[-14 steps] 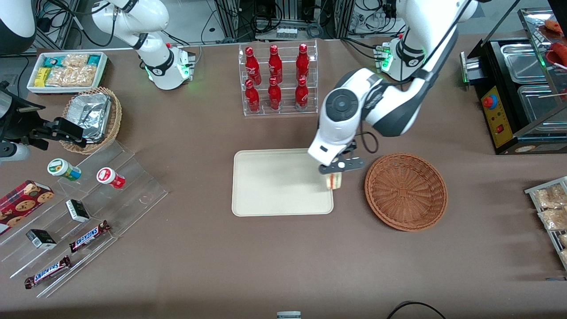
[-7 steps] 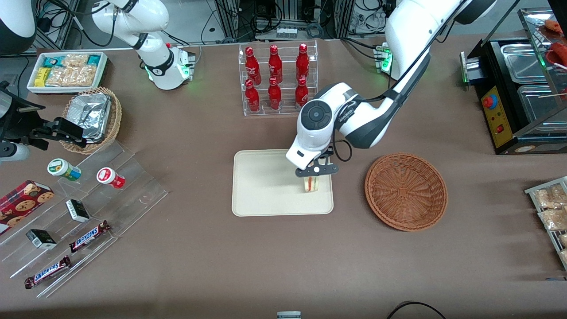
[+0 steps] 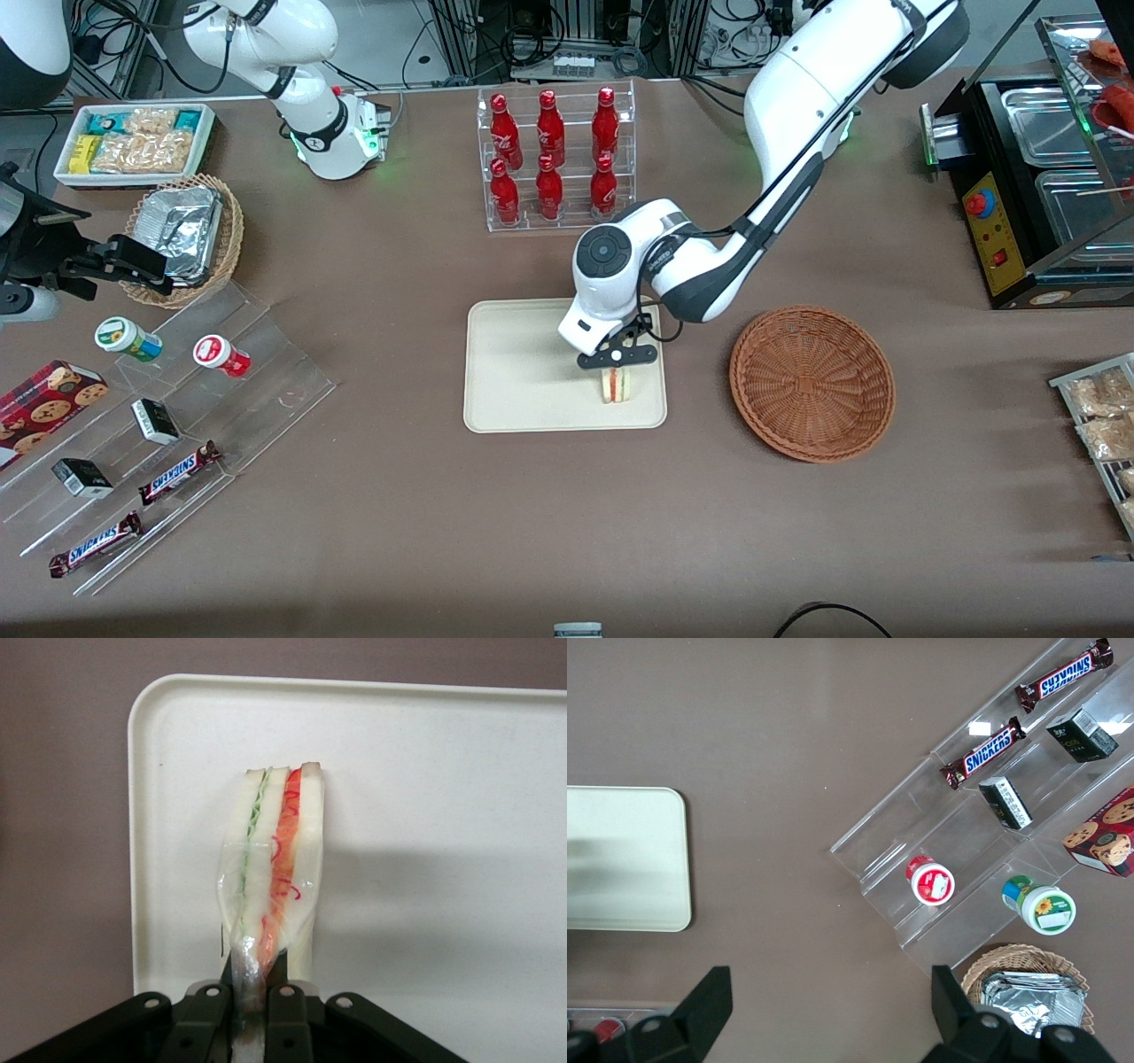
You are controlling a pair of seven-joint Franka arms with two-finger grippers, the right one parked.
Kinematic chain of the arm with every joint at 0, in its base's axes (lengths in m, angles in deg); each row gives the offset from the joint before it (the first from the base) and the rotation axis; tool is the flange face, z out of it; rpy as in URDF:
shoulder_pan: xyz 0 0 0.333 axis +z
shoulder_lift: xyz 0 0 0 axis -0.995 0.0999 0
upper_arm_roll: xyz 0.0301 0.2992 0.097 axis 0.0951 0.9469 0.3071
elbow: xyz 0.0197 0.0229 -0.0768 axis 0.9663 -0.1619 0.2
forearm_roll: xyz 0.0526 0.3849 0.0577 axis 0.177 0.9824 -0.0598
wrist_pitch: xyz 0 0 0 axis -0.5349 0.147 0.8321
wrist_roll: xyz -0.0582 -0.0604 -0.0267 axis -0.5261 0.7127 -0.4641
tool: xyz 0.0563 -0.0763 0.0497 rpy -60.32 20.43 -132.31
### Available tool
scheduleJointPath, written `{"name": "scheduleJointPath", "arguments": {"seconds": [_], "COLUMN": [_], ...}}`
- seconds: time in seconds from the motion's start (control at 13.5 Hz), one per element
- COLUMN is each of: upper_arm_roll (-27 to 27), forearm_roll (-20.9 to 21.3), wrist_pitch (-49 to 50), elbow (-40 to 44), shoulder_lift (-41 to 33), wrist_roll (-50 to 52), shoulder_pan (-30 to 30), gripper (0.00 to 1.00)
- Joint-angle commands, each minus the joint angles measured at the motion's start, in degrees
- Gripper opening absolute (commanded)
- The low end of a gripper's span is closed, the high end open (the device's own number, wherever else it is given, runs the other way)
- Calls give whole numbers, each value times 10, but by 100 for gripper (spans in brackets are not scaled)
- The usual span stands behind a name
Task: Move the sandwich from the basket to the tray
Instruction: 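Lower the held sandwich onto the white tray with the left gripper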
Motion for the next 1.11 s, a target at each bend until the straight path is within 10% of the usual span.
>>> {"name": "scheduleJointPath", "arguments": {"seconds": [0.0, 0.52, 0.81, 1.03], "upper_arm_roll": [-1, -1, -2, -2], "forearm_roll": [15, 17, 23, 16], "wrist_pitch": [9, 9, 9, 10], "elbow": [22, 22, 22, 29], "shoulder_lift": [9, 12, 13, 9], "wrist_roll": [9, -1, 7, 11], "shoulder_pan": [-11, -14, -14, -9], "gripper": [0, 0, 100, 100]}}
